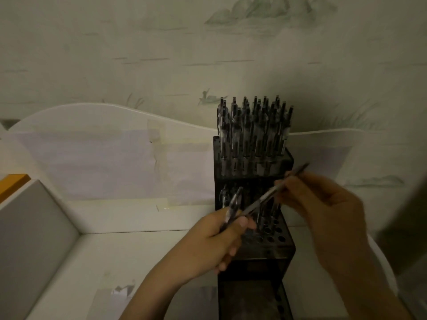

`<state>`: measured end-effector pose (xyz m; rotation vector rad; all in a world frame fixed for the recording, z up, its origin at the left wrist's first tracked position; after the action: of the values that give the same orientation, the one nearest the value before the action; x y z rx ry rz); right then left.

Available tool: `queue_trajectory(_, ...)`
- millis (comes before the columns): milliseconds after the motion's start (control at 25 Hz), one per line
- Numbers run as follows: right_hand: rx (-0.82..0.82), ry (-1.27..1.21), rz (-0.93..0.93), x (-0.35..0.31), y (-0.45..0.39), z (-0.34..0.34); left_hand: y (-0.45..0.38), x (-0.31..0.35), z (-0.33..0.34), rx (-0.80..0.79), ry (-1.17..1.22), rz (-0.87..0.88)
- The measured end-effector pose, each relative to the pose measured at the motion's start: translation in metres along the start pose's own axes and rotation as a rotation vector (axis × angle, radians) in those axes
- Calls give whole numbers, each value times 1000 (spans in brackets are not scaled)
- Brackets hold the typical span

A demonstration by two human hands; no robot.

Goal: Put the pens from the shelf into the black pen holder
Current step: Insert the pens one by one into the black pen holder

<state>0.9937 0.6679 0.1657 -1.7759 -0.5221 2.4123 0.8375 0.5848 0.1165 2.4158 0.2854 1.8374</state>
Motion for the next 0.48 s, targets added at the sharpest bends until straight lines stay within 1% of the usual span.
queue_trajectory(80,35,172,-179,-25,-7,-11,1,-2,-7,41,-10,12)
queue_trajectory(200,-43,495,-389,-35,-5,-5,2,0,-14,110,-125,56)
queue_trajectory(320,-81,650,-482,-23,-3,2,4,1,-16,139,-162,86)
queue_trajectory(480,-99,713,-521,-7,-2,4,9,3,-19,155,-124,78)
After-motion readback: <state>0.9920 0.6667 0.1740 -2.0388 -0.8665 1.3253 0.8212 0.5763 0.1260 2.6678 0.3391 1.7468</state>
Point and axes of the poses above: each hand's wrist, its own y-axis away from the middle knuckle, its own z-axis out of the palm, x = y × z, the point moved 9 cm from there along -y, towards the middle knuckle, and after that the axes turned 7 degrees about -z, right-handed, at the moved point
